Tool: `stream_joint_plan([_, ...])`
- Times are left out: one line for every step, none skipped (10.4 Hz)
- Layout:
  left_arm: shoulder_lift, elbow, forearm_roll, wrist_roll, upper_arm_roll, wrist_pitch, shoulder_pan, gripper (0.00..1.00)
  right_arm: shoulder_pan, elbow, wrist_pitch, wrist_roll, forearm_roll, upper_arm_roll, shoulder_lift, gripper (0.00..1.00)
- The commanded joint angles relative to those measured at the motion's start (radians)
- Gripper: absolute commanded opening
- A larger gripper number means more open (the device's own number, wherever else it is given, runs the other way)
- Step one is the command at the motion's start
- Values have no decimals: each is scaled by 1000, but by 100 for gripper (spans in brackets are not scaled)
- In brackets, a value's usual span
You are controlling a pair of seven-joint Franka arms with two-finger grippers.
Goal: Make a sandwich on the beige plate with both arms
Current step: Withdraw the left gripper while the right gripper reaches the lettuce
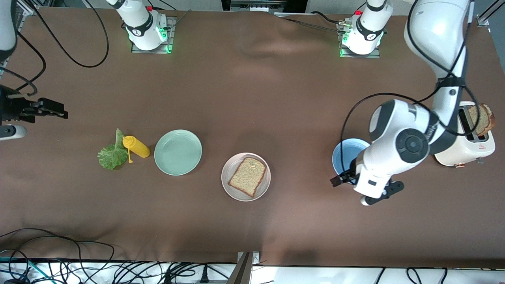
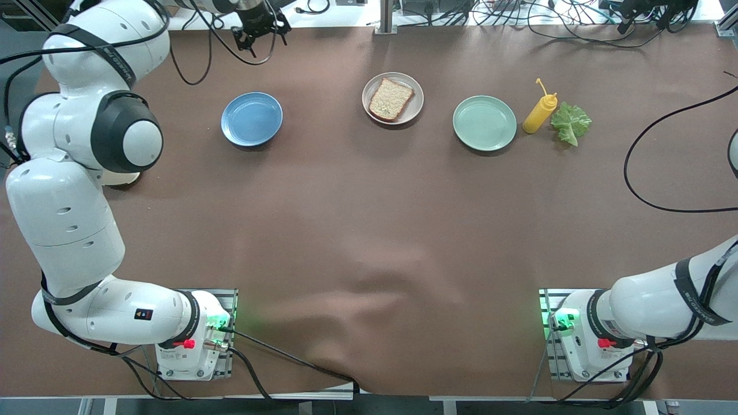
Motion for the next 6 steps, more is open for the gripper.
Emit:
stream_joint_plan([-86,-24,30,139,-4,-94,77,99,-17,-81,132,-23,-17,8,47,100])
stream_joint_plan([-106,-24,30,201,-3,-130,105,99,-20,-147,219,-23,-17,6,50,100])
stream_joint_plan([-125,-24,30,244,-3,-144,140,99,-25,-213,306,-34,-17,6,53,100])
stream_joint_plan([-130,-24,30,270,-3,-146,162,100,-31,-267,380,-58,-10,5,59,100])
stream_joint_plan([-139,-24,30,278,-4,-146,191,100,-37,-311,439,-67,-8,5,73,100])
stream_joint_plan([-142,-24,30,302,-4,-146,211,100,-37,-341,483,-66,-5,6,100,100])
